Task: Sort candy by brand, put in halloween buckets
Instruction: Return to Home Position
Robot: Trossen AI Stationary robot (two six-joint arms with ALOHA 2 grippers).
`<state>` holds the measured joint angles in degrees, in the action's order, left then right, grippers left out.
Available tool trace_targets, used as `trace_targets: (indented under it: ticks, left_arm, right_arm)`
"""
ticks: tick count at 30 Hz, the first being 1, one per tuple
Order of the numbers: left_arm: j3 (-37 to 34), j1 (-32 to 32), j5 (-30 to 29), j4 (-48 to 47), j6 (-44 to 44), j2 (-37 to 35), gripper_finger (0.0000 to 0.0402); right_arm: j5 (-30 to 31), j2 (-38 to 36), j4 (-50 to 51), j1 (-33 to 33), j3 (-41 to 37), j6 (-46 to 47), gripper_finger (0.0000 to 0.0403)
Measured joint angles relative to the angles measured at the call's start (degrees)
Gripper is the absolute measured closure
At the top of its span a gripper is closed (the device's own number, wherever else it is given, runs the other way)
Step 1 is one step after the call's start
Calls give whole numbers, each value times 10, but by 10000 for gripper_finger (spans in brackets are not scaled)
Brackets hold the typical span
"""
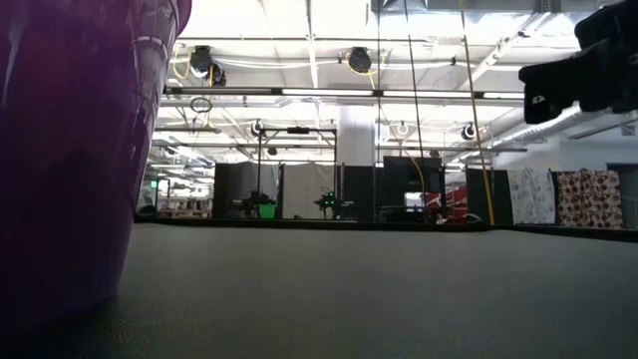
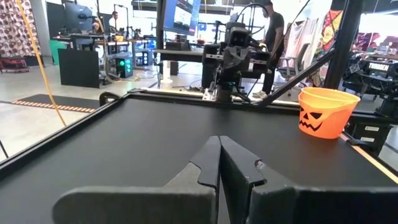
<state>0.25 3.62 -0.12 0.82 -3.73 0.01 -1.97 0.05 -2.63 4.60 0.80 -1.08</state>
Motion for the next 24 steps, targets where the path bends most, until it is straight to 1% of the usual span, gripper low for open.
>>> trace_targets:
  ticks: [5,8,24]
  left_arm:
    - [0,0,0,0,0,0,389]
    - [0,0,-1,1,0,0,389]
    - [0,0,-2,1,-1,0,388]
  right_arm:
    - [38,1,14,0,0,2,403]
    - [35,2,14,0,0,-11,403]
    - [34,9,15,0,0,-12,403]
